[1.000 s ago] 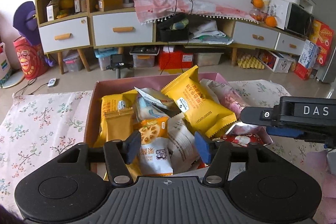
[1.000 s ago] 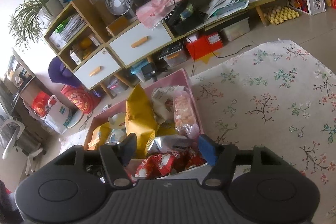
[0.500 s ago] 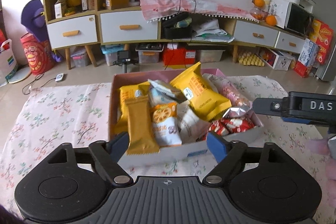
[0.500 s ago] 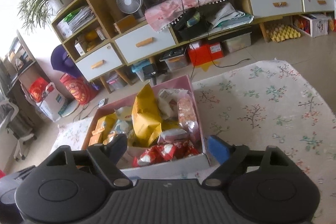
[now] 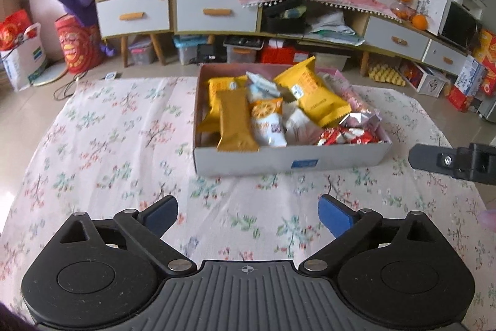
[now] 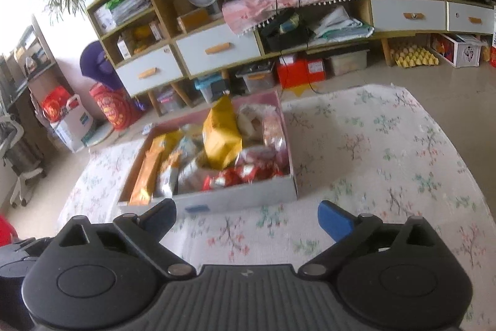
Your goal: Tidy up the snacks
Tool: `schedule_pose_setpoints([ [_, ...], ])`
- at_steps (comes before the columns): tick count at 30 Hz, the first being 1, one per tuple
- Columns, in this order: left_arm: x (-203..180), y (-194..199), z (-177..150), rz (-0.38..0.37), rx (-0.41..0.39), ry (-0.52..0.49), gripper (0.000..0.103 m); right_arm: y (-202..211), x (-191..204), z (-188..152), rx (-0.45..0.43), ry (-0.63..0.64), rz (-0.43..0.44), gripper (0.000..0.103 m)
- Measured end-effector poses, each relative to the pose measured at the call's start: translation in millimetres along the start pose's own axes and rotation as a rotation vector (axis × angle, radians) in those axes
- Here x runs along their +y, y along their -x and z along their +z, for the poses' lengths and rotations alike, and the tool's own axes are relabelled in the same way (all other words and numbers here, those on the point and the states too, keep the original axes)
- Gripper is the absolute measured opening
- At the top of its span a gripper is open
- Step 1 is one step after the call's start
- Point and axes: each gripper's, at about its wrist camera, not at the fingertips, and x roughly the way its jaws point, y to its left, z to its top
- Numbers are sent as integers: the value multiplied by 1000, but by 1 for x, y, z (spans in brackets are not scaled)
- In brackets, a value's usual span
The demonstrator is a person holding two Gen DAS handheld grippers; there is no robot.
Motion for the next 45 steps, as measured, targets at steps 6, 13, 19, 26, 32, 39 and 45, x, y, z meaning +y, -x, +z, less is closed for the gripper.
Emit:
schedule_pose_setpoints([
  [6, 5, 3, -6, 12, 12, 18, 99, 5, 10, -14, 33, 52, -50, 87],
  [13, 12, 5, -7, 46, 33, 47, 101, -2, 27, -26, 63, 119, -116, 87],
  [19, 16, 9, -7, 80, 37, 50, 101, -8, 44, -31, 86, 191, -147, 87],
  [26, 15, 7, -7, 108, 57, 53, 102, -11, 50, -31, 82, 212, -164, 89],
  [32, 12, 7, -9, 118, 67, 41, 102, -9, 49, -31, 83, 215, -172, 89],
  [39, 9, 7, -10, 114, 74, 25, 102, -8, 50, -31, 70, 217, -187, 89],
  [45, 8, 7, -10, 109, 83, 24, 102, -9, 50, -31, 69, 219, -194, 89],
])
